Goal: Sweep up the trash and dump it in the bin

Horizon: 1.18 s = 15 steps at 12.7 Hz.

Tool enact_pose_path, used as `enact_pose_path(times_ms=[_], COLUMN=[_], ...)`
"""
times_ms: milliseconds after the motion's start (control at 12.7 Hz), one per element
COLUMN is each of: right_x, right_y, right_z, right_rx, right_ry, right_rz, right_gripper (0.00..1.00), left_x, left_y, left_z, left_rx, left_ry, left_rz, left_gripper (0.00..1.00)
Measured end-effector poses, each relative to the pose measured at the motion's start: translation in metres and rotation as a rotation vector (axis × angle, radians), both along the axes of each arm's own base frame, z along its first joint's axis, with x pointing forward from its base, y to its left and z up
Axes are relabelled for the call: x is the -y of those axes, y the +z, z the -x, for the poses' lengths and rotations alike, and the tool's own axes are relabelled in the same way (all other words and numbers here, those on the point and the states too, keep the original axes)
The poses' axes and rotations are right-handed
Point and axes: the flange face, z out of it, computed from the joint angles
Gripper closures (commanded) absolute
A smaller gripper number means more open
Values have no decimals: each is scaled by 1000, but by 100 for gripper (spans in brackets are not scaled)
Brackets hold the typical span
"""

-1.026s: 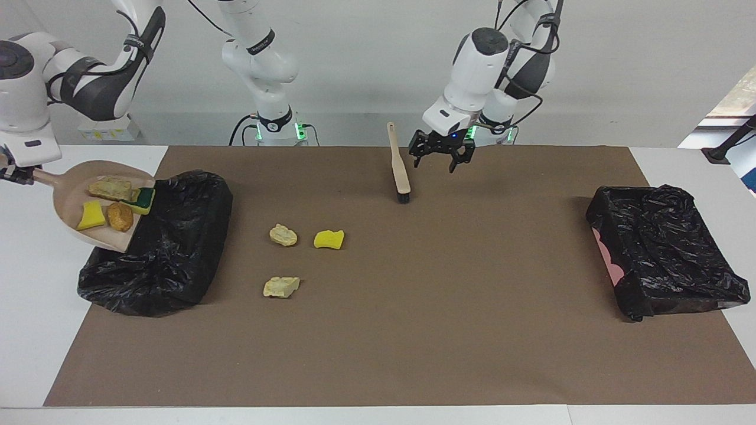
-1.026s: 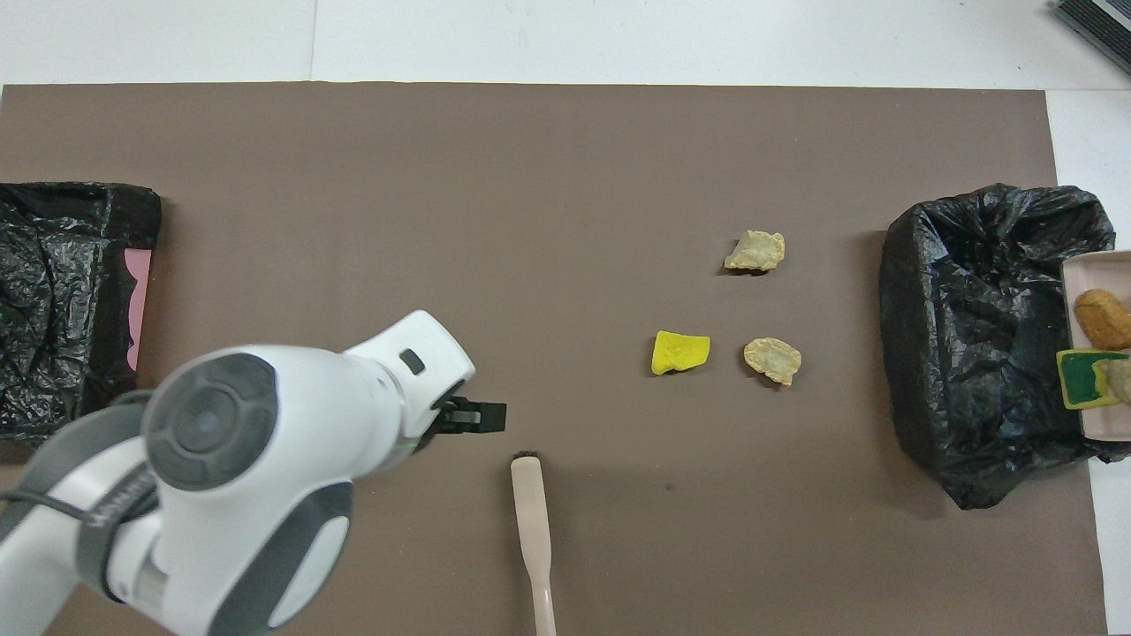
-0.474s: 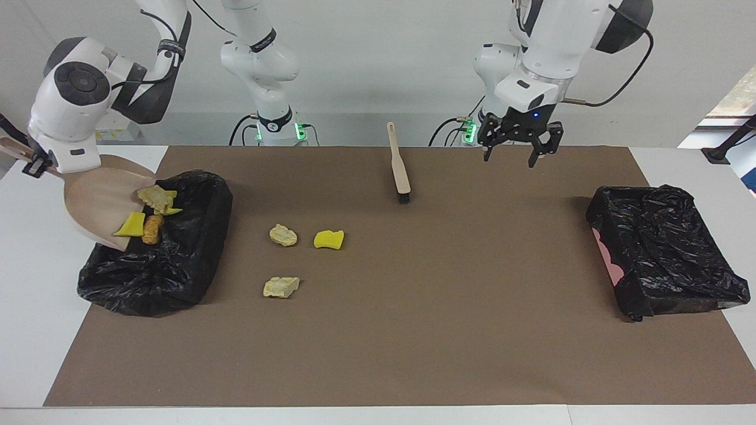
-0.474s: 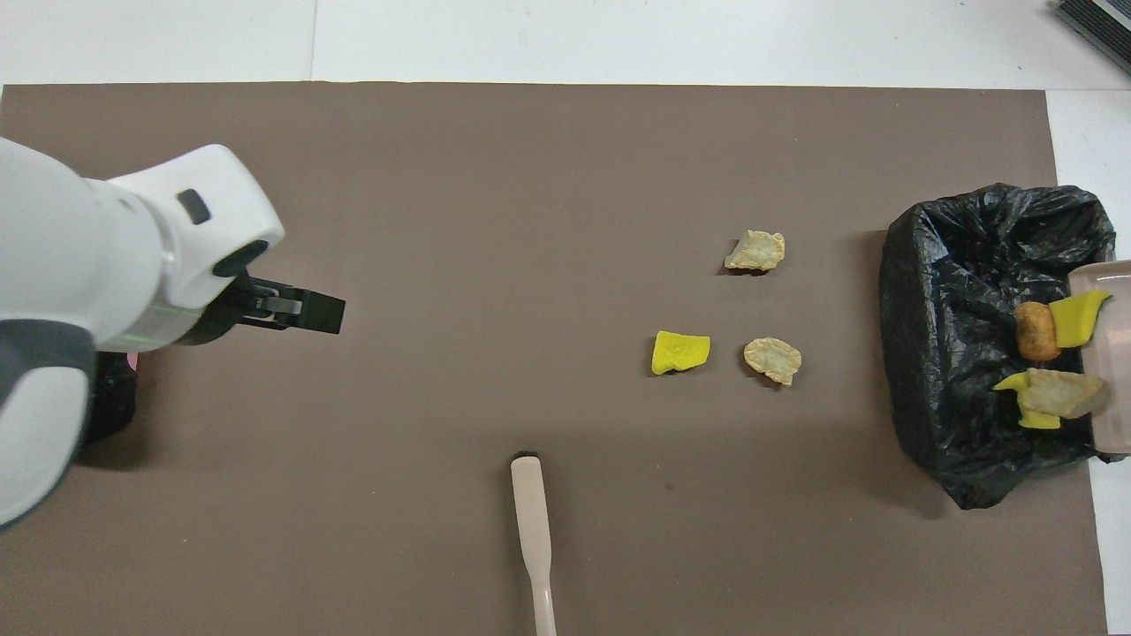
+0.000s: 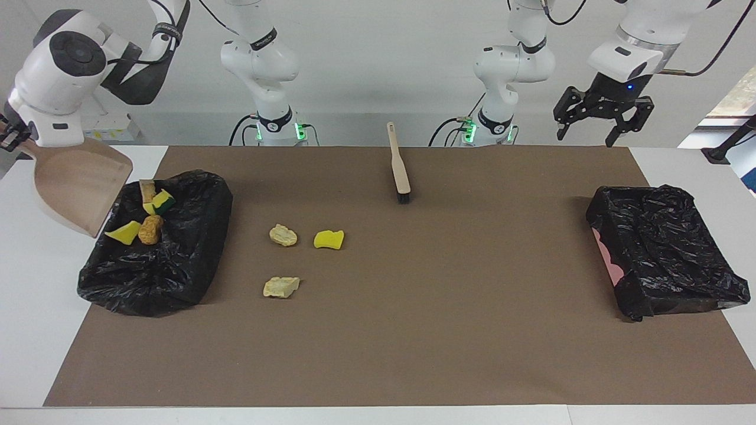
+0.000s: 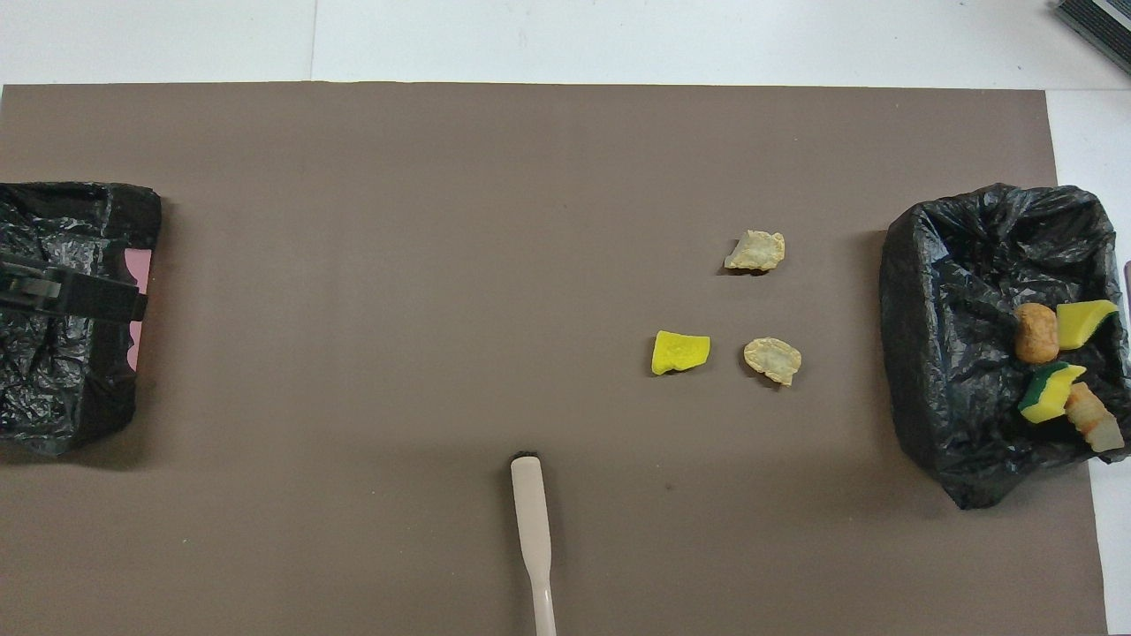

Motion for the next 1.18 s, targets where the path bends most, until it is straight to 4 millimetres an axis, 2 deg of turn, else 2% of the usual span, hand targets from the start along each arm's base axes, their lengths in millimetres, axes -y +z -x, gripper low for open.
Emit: enact_pose_path(times_ms=[158,474,711,868,1184], right_x=[-22,-79,-133,-174,-257], right_y=[-8,-25,-35,-49,-97], right_z=[-6,-20,-29,-34,-43], right_rx=[27,67,144,192,247], right_ry=[3,5,-69,-163,-420], right_rz=[-106,-345,-478,-526,-594], right_gripper=[100,100,100,100,100], left_x=[-6,-9,-8,-6,-7], left_y=[3,5,9,13,18], left_z=[1,0,1,2,7], left_rx=[-3,-6,4,12,19], left_ry=[10,16,15,11,14], left_rz=[0,-1,0,1,1], left_gripper=[0,0,0,0,0])
